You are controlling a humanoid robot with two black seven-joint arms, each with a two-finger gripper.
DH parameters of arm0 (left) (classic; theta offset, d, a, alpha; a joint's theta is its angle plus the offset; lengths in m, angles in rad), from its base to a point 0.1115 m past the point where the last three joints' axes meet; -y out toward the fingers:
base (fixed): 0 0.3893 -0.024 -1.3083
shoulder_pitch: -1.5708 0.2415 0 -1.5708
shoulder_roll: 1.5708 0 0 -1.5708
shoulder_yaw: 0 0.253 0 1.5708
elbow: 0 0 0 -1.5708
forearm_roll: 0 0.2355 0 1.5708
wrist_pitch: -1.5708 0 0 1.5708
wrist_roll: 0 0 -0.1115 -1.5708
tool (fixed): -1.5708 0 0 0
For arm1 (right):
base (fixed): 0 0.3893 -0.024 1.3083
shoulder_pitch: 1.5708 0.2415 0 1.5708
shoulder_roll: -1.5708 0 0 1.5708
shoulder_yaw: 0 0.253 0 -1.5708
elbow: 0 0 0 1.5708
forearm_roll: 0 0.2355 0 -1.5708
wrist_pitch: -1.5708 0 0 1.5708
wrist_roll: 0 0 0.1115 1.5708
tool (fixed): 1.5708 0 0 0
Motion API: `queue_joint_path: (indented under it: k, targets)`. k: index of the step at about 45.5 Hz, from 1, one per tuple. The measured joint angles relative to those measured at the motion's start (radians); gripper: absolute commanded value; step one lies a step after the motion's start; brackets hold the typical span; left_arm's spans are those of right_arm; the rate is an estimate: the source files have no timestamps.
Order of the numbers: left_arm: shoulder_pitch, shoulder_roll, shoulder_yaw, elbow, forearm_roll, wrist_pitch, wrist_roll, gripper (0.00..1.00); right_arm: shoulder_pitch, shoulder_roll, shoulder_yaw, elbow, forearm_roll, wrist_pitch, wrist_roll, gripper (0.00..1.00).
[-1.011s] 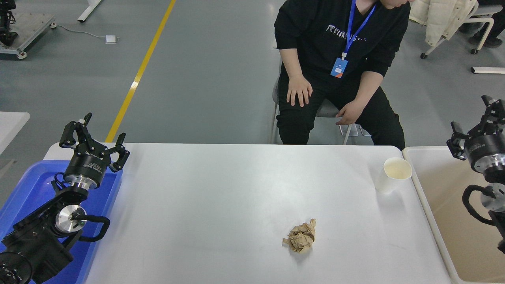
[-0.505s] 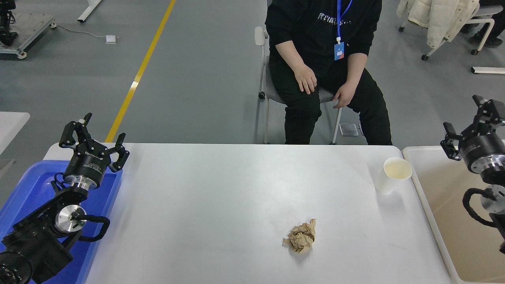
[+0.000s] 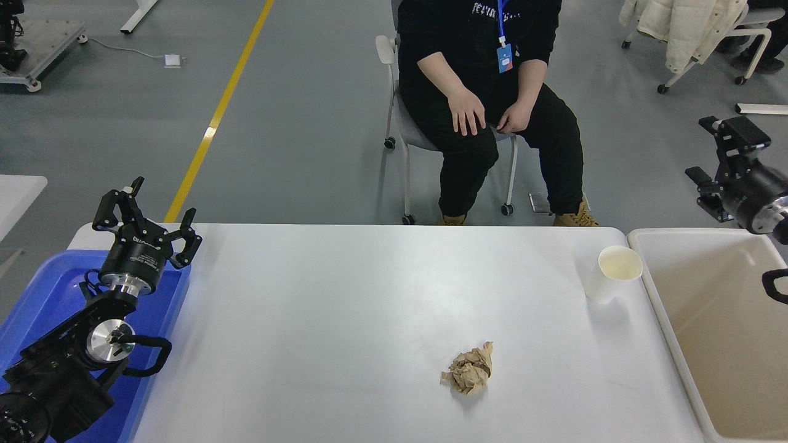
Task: Clean the table surface
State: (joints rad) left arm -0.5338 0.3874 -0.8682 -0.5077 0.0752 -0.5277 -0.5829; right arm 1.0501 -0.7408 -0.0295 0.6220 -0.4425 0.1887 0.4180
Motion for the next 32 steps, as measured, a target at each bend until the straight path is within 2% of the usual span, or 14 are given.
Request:
queue_joint_path:
  k: [9, 19, 32]
  targets:
    - [0.000, 0.000, 0.000, 0.000, 0.000, 0.000, 0.000, 1.00, 0.071, -0.017, -0.178, 0.021, -0.254, 0.019, 0.004, 0.99]
    - [0.000, 0.000, 0.000, 0.000, 0.000, 0.000, 0.000, 1.00, 0.100, -0.025, -0.258, 0.049, -0.506, 0.019, 0.013, 0.99]
    - [0.000, 0.000, 0.000, 0.000, 0.000, 0.000, 0.000, 1.00, 0.071, 0.029, -0.291, 0.038, -0.620, -0.053, 0.016, 0.99]
